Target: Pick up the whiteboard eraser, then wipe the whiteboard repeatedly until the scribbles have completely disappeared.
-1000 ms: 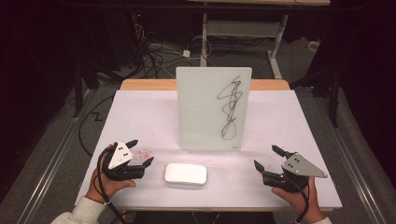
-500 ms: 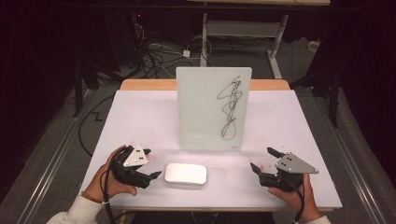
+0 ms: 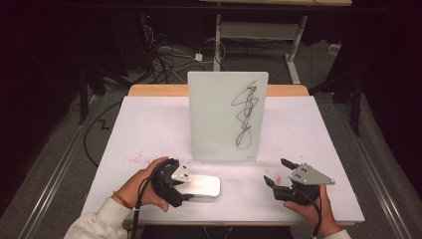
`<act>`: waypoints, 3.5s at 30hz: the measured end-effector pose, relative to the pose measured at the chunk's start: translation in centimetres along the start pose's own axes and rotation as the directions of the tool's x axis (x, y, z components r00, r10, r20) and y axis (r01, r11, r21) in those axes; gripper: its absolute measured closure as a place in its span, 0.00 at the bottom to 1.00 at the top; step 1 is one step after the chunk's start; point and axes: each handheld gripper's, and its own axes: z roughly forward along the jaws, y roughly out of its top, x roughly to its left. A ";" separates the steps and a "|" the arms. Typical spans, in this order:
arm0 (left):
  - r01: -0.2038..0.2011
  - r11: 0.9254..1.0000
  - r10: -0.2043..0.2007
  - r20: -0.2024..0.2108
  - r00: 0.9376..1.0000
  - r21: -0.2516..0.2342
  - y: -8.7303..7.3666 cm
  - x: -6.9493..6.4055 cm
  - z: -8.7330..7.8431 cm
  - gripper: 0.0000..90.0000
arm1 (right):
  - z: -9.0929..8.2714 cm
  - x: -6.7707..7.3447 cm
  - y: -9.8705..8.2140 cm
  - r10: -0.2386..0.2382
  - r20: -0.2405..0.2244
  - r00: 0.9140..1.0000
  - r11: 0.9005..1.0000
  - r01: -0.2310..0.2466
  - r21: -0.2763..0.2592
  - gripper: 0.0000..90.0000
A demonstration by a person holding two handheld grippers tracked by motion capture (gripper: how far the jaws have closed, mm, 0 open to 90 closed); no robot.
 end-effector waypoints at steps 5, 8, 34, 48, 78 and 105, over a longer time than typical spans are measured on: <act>-0.041 0.998 0.038 0.056 0.998 0.048 1.5 0.7 1.9 0.22 | 0.1 0.2 0.0 -0.010 -0.012 1.000 1.000 0.011 0.009 0.26; -0.056 0.996 0.051 0.070 0.996 0.066 2.0 1.0 2.7 0.23 | 0.2 0.2 -0.1 -0.013 -0.019 1.000 1.000 0.013 0.011 0.26; -0.128 0.990 0.127 0.028 0.992 0.058 2.6 1.0 3.5 0.32 | 0.2 0.3 -0.1 -0.030 -0.045 0.999 0.999 0.031 0.016 0.27; -0.022 0.988 -0.005 -0.179 0.984 -0.151 1.6 0.7 0.9 0.32 | -0.3 -0.2 0.1 -0.020 0.004 1.000 1.000 0.020 -0.010 0.28; 0.066 0.903 -0.258 -0.414 0.873 -0.424 4.3 0.8 1.6 0.33 | -0.5 -0.7 0.0 -0.011 0.053 0.999 1.000 0.012 -0.023 0.28; -0.129 0.939 -0.133 -0.685 0.716 -0.318 13.5 0.0 8.2 0.33 | -0.3 -0.8 -0.4 -0.023 0.086 0.996 1.000 0.023 0.002 0.27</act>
